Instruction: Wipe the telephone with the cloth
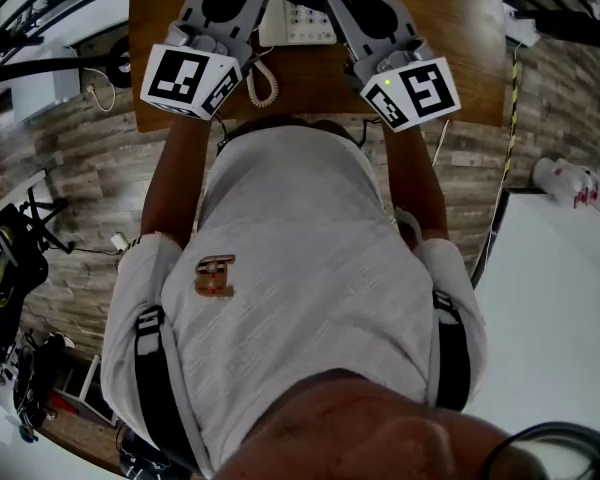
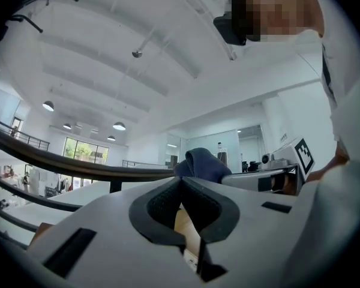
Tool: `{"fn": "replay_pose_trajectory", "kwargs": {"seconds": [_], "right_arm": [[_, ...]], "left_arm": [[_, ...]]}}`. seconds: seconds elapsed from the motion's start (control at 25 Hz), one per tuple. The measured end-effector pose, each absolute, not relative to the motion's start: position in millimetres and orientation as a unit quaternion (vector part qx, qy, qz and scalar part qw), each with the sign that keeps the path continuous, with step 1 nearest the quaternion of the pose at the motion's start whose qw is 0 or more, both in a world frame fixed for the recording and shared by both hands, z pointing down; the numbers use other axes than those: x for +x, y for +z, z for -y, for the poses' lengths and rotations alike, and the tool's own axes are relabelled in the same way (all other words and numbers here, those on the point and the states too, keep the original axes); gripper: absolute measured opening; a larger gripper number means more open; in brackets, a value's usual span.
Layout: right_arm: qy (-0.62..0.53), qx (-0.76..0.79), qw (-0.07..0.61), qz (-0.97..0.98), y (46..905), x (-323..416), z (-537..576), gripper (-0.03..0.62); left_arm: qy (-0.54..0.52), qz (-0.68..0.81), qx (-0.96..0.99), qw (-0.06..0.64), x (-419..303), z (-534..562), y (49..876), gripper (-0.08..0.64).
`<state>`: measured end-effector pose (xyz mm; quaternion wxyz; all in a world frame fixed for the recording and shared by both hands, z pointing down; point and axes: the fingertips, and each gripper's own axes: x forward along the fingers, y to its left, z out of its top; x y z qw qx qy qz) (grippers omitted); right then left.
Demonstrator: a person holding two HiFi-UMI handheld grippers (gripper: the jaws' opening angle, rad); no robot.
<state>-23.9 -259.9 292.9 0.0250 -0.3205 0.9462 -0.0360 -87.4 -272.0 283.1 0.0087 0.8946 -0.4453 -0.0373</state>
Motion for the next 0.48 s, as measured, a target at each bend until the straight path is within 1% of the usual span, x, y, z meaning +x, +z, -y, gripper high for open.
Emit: {"fn": "replay_pose_trajectory", "kwargs": {"seconds": [0.24, 0.48], "right_arm": [[0.002, -0.303, 0.055, -0.951, 276.4, -29.0, 249.0, 0.06], [0.01, -0.301, 0.062, -0.952, 274.2, -28.4, 246.6, 0.06]], "left_arm": [[-0.052, 0.441, 0.896, -0.011, -86.4, 264.5, 272.7, 0.018], [-0.061, 0.444, 0.894, -0.022, -88.0, 263.4, 266.8, 0.018]]}}
